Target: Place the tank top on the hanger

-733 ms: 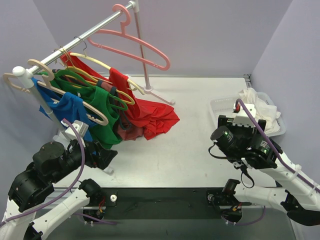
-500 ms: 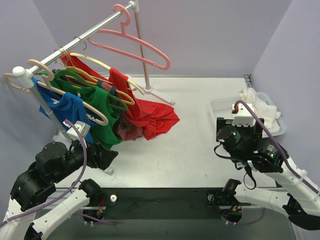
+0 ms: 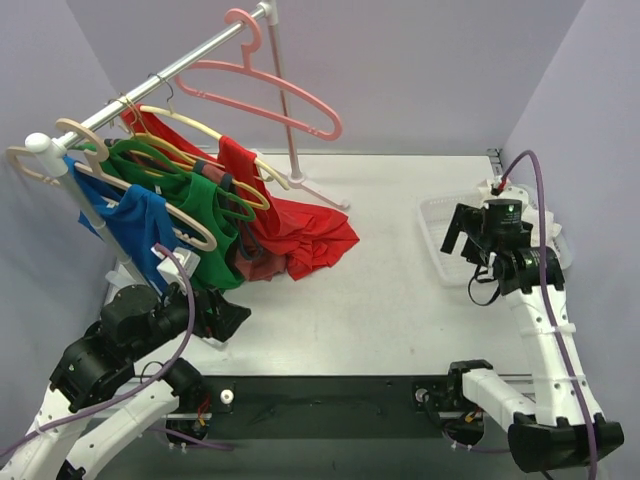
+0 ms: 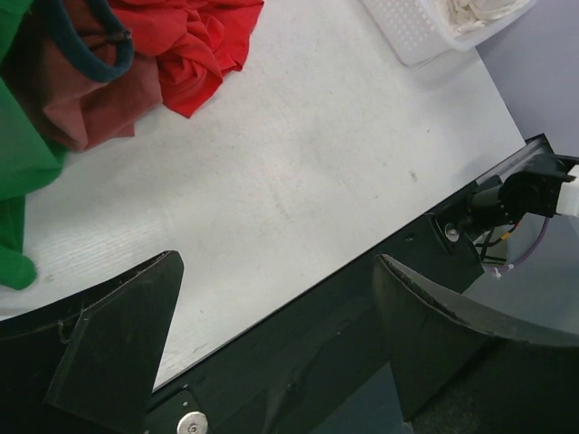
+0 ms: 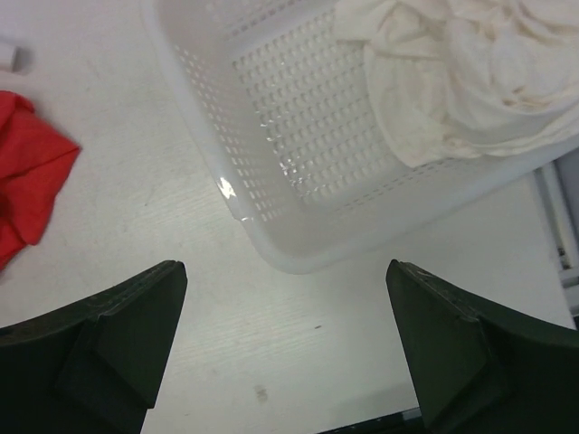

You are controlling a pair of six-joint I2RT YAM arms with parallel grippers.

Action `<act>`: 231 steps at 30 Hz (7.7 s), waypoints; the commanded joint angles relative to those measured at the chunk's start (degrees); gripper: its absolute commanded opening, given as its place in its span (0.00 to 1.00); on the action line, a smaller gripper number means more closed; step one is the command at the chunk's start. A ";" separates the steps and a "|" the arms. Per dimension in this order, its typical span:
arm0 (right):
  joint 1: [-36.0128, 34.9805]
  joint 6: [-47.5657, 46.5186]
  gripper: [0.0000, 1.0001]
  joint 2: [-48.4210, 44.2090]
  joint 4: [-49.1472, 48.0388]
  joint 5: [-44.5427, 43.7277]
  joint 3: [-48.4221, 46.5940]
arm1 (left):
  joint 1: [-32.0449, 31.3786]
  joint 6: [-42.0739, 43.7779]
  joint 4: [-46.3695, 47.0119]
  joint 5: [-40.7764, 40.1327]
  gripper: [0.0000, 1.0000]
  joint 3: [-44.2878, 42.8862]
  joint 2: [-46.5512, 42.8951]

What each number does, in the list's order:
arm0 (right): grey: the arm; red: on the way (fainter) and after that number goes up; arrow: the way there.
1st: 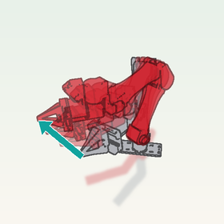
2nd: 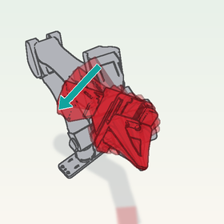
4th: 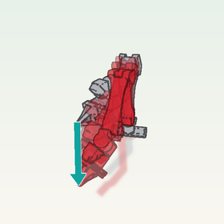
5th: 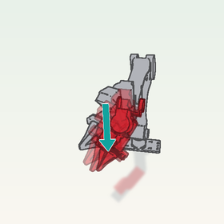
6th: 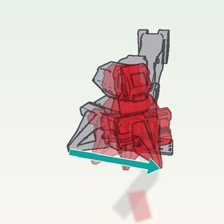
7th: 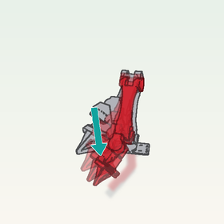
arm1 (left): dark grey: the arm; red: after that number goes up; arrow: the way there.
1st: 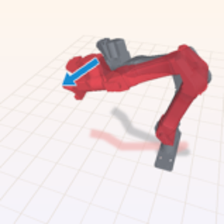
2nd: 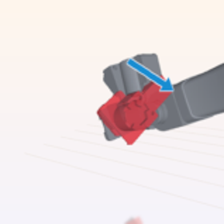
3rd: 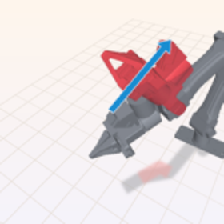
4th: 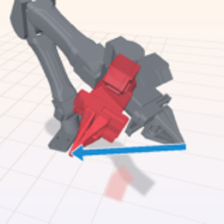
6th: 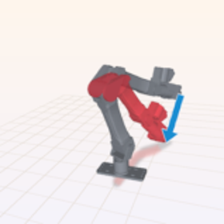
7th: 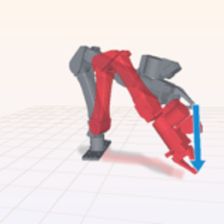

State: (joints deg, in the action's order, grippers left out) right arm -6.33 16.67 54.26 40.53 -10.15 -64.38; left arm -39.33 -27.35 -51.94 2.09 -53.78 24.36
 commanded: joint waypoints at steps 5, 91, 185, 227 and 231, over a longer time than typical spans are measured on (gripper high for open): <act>13.87 9.85 0.98 11.65 -6.87 11.56 -6.98 | -0.31 -5.95 8.43 4.94 0.97 8.16 -5.90; -73.66 -52.71 0.00 33.11 -42.03 -28.33 -71.10 | -0.22 -12.81 9.67 9.60 0.97 6.23 -3.88; -58.36 -0.39 0.00 8.40 26.88 -35.63 -42.48 | -5.67 -1.48 -7.47 2.23 0.00 -33.66 18.70; -32.08 5.93 0.58 -14.45 8.07 3.28 1.20 | -14.90 -5.78 30.84 19.19 0.00 -28.03 58.77; -32.08 5.31 0.61 -15.67 5.70 9.32 1.09 | -15.68 -7.36 31.91 19.09 0.25 -34.34 68.77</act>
State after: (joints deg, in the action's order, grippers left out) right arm -38.59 23.55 39.75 49.63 -8.64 -62.39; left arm -54.39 -33.12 -26.41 21.91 -80.14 86.85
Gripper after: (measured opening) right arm 0.604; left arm 0.081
